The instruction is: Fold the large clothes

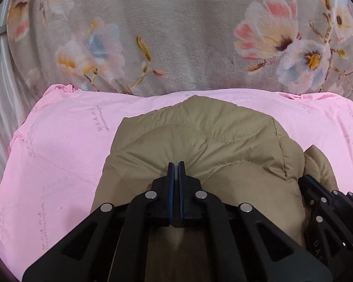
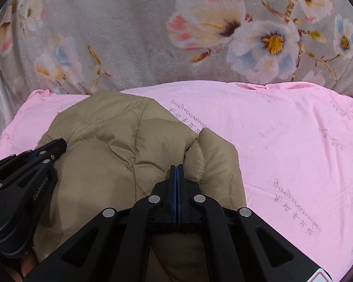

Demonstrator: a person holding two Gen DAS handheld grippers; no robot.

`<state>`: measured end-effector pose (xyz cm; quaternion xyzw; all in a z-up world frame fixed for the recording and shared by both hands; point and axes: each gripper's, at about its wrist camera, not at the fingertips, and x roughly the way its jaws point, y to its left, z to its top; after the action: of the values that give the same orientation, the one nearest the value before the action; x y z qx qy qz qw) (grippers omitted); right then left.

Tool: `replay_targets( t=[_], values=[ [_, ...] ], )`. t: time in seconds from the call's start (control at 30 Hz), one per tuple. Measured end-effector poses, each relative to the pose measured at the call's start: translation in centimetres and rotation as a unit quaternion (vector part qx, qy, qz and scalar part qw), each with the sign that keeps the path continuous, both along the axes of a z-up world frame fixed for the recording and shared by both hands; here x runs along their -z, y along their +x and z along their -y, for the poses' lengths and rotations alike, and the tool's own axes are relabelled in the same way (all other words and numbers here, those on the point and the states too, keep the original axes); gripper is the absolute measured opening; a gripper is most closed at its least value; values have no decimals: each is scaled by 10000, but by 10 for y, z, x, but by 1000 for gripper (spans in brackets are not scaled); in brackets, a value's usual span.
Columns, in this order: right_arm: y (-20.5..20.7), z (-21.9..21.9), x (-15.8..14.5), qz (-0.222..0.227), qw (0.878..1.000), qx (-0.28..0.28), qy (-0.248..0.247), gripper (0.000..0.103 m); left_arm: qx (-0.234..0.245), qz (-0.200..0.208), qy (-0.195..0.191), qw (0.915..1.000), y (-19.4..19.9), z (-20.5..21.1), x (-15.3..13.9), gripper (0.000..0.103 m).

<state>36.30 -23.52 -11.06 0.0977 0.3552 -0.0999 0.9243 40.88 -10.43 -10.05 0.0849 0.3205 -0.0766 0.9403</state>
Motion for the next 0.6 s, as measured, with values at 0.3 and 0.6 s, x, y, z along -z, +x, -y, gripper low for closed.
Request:
replay_targets(
  t=[0.3,0.6],
  values=[
    [7,2,21,-11,10000,-38,64,0,-140,195,87,9997,6,8,20,0],
    [12,0,28,-100,9999,-7,25,0,-212,265,181,9993,9,13,28,0]
  ],
)
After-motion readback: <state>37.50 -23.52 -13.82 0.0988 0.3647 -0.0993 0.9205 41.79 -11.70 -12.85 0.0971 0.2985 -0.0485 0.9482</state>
